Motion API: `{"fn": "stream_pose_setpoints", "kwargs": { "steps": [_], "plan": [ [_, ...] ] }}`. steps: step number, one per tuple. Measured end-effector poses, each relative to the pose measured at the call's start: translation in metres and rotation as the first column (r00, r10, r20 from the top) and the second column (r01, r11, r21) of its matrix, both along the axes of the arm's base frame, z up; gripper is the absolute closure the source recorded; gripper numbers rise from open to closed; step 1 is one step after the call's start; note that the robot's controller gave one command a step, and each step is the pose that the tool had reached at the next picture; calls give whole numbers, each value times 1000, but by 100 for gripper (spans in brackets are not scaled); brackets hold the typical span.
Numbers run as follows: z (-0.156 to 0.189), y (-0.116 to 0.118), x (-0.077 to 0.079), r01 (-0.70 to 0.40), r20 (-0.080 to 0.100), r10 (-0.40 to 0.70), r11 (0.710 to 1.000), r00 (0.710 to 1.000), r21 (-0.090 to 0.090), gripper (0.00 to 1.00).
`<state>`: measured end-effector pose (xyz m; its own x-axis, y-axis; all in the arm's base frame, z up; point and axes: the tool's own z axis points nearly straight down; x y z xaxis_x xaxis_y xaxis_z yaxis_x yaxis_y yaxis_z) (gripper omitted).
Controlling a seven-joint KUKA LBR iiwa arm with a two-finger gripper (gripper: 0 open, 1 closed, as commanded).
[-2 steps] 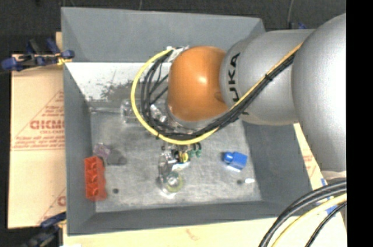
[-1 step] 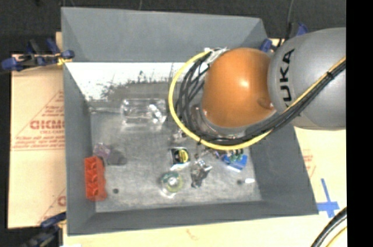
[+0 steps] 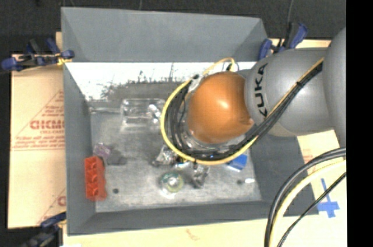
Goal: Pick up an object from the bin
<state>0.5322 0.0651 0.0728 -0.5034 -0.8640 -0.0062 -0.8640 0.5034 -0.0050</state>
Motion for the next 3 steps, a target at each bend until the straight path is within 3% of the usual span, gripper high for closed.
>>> {"fn": "stream_pose_setpoints", "kwargs": {
  "steps": [1, 2, 3],
  "plan": [
    [0, 17, -4, -228, 5, 228, 974, 974, -5, 0],
    [2, 18, -3, -227, 5, 227, 974, 974, -3, 100],
    [0, 18, -5, -226, -1, 226, 974, 974, -2, 0]
  ]
}}
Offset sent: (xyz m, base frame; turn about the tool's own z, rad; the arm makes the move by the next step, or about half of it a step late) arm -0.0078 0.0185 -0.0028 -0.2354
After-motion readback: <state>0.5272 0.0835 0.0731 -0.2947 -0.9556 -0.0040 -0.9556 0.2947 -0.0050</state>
